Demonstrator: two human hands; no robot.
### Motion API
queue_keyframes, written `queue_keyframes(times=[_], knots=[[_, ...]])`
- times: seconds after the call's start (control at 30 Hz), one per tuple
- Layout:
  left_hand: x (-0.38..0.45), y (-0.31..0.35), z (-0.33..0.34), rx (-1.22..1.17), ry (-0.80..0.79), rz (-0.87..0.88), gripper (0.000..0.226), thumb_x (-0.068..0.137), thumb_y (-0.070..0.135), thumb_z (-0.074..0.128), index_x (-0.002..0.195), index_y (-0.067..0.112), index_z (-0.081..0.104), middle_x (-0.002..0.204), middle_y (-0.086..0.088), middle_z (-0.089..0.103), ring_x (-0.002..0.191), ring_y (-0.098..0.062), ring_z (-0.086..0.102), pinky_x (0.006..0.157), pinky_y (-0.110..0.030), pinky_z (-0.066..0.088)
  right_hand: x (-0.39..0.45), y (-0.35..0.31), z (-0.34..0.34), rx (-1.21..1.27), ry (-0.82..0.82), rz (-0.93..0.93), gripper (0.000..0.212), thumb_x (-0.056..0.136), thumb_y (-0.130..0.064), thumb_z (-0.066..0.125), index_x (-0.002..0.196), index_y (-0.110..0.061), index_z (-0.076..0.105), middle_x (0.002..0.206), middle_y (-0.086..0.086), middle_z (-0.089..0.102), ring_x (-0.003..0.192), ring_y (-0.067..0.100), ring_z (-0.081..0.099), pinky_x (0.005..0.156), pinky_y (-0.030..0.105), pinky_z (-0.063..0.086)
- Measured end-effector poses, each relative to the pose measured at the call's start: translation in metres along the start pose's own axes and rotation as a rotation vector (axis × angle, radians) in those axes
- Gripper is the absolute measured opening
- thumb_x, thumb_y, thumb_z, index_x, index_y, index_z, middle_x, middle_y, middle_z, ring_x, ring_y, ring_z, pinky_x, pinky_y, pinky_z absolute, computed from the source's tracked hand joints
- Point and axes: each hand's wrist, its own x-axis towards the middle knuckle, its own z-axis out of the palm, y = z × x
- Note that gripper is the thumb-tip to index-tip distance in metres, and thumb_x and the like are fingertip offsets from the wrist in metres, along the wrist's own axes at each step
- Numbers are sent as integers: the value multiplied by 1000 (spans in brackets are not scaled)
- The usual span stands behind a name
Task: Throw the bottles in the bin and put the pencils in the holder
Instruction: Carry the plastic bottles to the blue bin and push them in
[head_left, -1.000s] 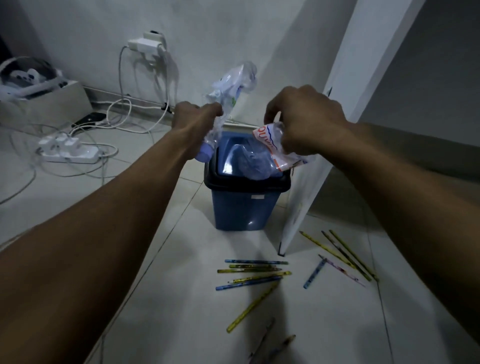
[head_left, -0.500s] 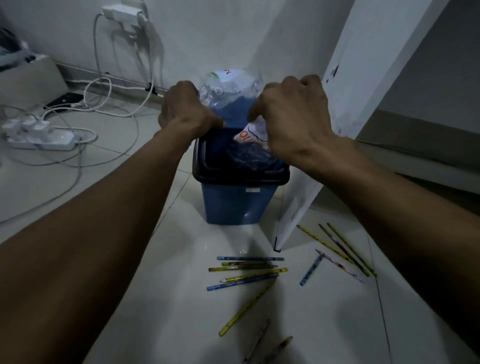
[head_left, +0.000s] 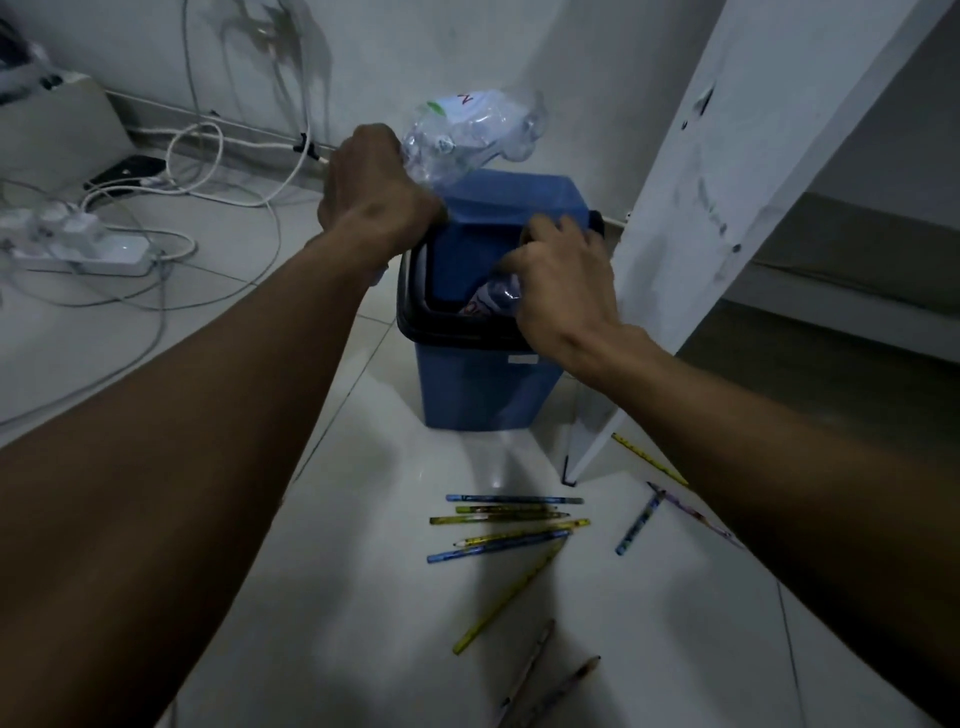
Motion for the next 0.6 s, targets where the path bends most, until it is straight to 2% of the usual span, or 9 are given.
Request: queue_keyframes(times=[0.07, 0.17, 0.27, 0.33, 0.5, 0.6], knots=[[1, -2, -1, -16, 7, 3, 56, 56, 27, 88, 105, 11, 66, 109, -9, 70, 98, -27, 66, 80, -39, 57, 4, -2, 1, -42, -12, 15, 19, 88, -20, 65, 104, -20, 76, 108, 6, 65, 112, 31, 50, 92, 40, 36], [-1, -2, 0, -29, 9, 18, 53, 59, 29, 85, 105, 12, 66, 108, -8, 70, 96, -27, 66, 81, -39, 57, 7, -4, 4, 2, -72, 41, 18, 88, -20, 67, 104, -17, 74, 104, 8, 69, 109, 31, 53, 83, 38, 40], [-2, -2, 0, -48, 28, 30, 49, 62, 31, 80, 105, 12, 66, 108, -8, 69, 97, -26, 66, 80, -35, 56, 7, -2, 4, 134, -174, 78, 31, 86, 0, 60, 114, -11, 69, 110, 14, 66, 99, 34, 61, 76, 41, 54], [-1, -2, -2, -60, 36, 41, 51, 66, 37, 78, 109, 12, 65, 113, -8, 68, 101, -26, 65, 82, -34, 54, 6, -1, 4, 176, -211, 107, 36, 83, 8, 55, 113, -8, 68, 109, 15, 65, 96, 36, 63, 74, 43, 55], [2, 3, -12, -72, 34, 66, 63, 71, 47, 74, 121, 11, 59, 121, -9, 64, 104, -28, 64, 86, -38, 55, 4, 3, 6, 287, -215, 156, 41, 80, 7, 57, 114, -11, 68, 111, 13, 66, 100, 35, 64, 81, 50, 57], [-1, 13, -24, -84, -22, 64, 74, 64, 52, 75, 122, 10, 57, 120, -10, 63, 104, -28, 62, 89, -39, 54, 3, 8, 1, 364, -198, 194, 51, 79, 0, 64, 127, -17, 64, 121, 10, 66, 108, 31, 63, 87, 47, 57]])
